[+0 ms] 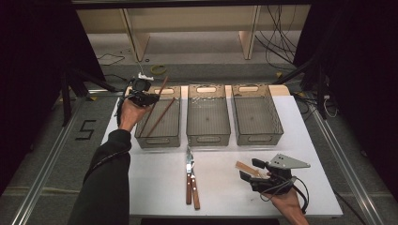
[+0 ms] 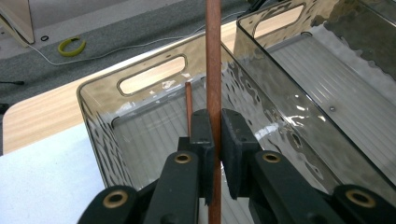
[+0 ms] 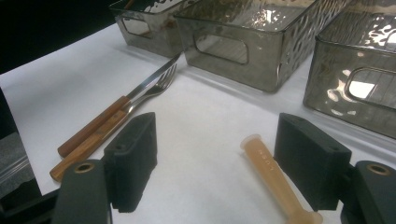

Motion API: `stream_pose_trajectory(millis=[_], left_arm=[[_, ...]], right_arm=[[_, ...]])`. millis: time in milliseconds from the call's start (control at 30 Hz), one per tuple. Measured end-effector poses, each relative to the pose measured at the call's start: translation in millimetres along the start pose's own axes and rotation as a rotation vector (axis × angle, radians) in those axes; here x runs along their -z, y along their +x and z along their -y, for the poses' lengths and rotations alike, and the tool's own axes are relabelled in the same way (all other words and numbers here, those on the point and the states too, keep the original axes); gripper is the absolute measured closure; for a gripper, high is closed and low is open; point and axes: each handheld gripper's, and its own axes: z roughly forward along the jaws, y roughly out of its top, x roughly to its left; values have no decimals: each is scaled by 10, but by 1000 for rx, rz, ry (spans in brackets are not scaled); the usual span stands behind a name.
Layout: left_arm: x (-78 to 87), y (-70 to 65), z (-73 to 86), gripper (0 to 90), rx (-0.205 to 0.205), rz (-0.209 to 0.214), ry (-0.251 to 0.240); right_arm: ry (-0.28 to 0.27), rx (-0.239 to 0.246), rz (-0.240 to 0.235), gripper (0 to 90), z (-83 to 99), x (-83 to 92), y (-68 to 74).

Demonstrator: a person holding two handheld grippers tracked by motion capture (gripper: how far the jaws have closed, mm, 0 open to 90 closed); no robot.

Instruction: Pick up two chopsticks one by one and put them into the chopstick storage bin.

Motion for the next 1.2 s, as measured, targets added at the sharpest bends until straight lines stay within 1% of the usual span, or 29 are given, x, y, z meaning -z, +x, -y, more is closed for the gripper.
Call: stream_pose_trajectory(millis=[233,433,500,567,633,667,833,900,967,1067,1200], left_arm=[[-75,31,93,829,17,-4,18],[-104,41,123,819,29,0,31],[-99,49,130,804,44,-2,32],[-87,49,133,714,57,3,46],[-46,41,134,635,62,1,42],[-19,37,130,598,77,6,37],[159,-24,154,459,114,45,34],[224,-69,193,433,112,50,27],[278,-109,241,397,120,61,25],[369,-156,317,358,143,88,9],[472,-249,441,316,150,124,-8]], right_arm=[[1,1,-1,307,1,1,0],[3,-1,-2,307,2,-3,1],[3,-1,-1,307,3,-3,0],[1,0,-2,307,3,-1,-1],[1,-5,0,307,3,-1,-2],[2,-3,0,307,4,-1,-4],[2,-3,0,307,3,-1,-2],[1,-4,2,307,2,-1,-1],[2,-3,2,307,1,2,-3],[1,-3,4,307,-5,12,-12],[3,-7,3,307,-9,15,-33]])
